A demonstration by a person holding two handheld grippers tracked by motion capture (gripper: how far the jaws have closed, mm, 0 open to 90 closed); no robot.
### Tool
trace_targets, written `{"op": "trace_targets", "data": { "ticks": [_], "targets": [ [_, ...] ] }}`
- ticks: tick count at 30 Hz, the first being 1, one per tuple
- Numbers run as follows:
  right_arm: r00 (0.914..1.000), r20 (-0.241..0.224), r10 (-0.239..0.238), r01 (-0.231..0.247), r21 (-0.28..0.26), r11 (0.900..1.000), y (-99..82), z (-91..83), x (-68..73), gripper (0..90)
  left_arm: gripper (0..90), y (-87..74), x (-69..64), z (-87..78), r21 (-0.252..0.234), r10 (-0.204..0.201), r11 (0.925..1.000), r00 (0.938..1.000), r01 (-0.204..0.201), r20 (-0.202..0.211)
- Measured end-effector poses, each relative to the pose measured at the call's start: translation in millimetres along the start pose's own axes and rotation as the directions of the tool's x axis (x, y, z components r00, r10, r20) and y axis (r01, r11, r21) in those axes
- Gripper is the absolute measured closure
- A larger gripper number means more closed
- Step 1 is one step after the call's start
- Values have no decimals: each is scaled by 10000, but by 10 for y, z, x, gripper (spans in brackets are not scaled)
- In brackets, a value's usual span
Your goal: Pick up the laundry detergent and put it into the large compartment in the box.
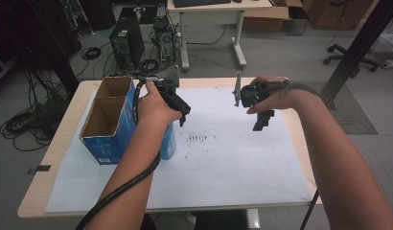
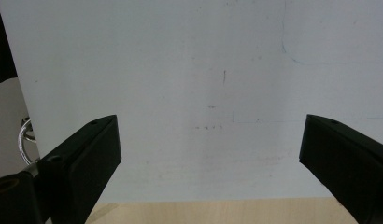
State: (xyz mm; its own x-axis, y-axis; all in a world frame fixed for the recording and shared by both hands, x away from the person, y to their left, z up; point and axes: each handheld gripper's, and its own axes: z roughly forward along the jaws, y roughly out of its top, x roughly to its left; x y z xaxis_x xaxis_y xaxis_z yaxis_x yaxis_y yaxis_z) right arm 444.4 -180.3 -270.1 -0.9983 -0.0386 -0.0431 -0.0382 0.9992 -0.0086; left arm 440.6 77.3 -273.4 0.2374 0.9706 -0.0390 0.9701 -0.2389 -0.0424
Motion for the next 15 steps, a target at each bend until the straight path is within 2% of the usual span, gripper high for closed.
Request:
{"op": "trace_targets", "data": {
  "ticks": [15],
  "targets": [
    [9999,101,-139,140,-10,9999,30,5,9,56,2,-13,1,87,76,-113,9999,9999,114,-59]
  ]
}}
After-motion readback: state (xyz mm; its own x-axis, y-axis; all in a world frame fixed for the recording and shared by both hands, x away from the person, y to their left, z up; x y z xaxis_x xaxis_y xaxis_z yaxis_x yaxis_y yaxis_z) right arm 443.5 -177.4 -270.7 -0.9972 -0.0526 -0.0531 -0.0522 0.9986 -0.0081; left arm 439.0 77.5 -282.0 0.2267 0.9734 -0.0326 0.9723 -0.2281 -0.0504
